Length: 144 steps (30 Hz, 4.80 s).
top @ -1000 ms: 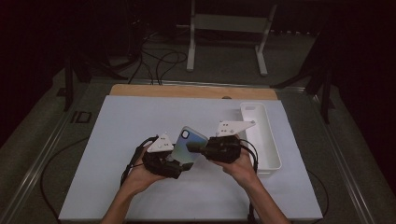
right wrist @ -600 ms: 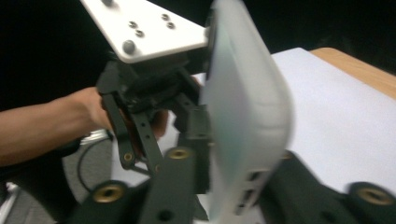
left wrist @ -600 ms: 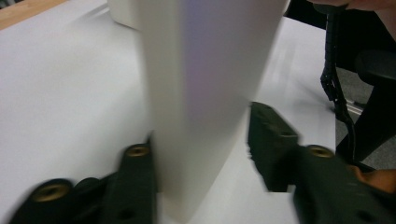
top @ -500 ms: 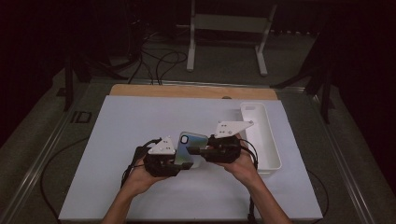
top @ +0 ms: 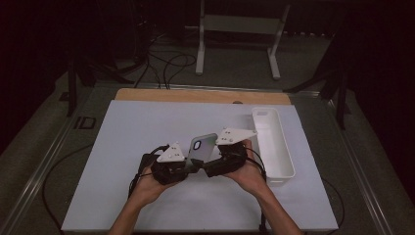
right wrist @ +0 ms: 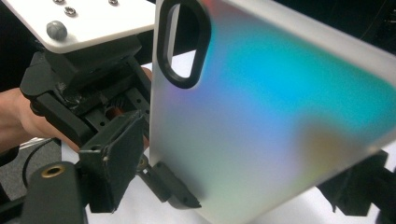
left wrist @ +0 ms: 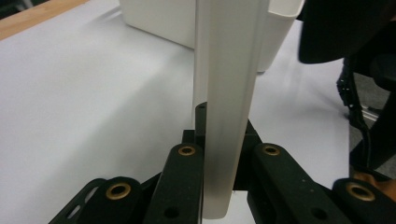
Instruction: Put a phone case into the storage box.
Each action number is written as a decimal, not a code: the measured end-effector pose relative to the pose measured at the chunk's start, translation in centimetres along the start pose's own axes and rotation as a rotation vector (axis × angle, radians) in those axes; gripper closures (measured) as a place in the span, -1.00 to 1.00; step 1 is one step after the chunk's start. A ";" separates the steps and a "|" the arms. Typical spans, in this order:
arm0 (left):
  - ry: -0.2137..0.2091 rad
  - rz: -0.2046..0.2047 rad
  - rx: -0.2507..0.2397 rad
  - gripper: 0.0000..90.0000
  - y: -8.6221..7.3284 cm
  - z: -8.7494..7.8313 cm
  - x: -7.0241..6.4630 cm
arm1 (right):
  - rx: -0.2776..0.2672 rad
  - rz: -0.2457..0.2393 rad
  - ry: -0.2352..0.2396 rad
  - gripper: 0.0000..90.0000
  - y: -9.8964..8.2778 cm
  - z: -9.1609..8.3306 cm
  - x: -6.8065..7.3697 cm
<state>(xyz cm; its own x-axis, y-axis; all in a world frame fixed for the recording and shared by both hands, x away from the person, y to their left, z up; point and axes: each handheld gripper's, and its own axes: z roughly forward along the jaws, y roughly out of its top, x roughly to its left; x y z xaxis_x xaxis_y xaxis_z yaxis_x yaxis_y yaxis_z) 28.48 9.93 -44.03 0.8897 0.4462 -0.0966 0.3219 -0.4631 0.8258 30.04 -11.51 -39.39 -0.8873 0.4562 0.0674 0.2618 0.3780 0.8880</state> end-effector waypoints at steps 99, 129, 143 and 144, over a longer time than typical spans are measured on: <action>0.433 -0.120 -0.186 -1.00 -4.1 -4.0 0.4 | -0.103 0.182 -0.260 -0.63 2.0 0.0 0.1; 0.596 -0.137 -0.199 -0.99 -10.0 -6.7 1.1 | -0.120 0.196 -0.313 -0.63 2.5 -0.3 -1.8; 0.621 -0.148 -0.212 -0.99 -10.1 -6.8 1.1 | -0.130 0.194 -0.378 -0.63 4.1 -1.1 -4.3; 0.623 -0.149 -0.212 -0.99 -10.2 -6.8 1.1 | -0.130 0.195 -0.383 -0.63 4.1 -1.1 -4.5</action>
<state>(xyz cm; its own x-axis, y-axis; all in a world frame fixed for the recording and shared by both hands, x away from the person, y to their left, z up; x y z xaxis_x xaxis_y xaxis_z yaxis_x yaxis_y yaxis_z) 24.02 20.32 -48.76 0.4678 0.8812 0.0684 0.2996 -0.2309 0.9257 34.68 -12.93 -35.50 -0.6151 0.7835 0.0882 0.3390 0.1618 0.9268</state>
